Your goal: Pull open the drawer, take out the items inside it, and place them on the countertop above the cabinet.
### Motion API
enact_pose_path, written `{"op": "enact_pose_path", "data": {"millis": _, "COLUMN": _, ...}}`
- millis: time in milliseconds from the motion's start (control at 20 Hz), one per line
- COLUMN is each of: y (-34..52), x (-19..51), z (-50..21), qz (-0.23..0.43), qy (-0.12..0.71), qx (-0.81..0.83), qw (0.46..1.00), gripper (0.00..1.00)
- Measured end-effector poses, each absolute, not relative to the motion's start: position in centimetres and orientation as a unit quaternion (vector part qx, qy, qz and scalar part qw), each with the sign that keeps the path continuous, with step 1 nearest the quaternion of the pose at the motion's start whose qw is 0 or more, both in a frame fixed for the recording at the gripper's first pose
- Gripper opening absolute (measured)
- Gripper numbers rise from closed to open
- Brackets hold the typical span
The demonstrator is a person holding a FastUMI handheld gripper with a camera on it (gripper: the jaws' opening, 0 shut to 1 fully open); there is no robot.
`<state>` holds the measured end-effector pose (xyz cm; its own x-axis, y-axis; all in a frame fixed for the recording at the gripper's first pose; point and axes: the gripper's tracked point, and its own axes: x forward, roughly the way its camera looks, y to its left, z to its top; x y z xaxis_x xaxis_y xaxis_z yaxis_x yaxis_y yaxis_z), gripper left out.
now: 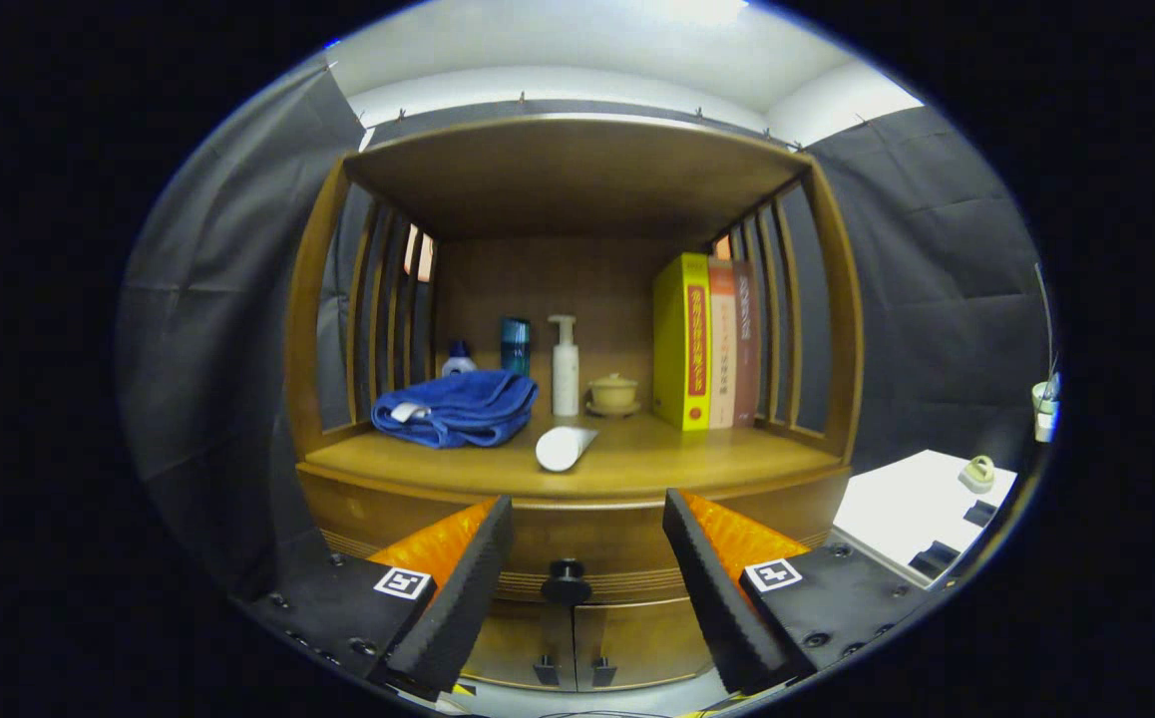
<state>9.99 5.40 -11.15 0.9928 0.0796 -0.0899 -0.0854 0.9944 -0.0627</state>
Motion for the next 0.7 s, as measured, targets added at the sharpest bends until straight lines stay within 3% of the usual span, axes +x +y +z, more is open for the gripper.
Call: {"op": "enact_pose_path", "data": {"millis": 700, "y": 0.2, "x": 2.0, "z": -1.8, "qz": 0.030, "qy": 0.001, "qx": 0.011, "qw": 1.000, "gripper": 0.98}}
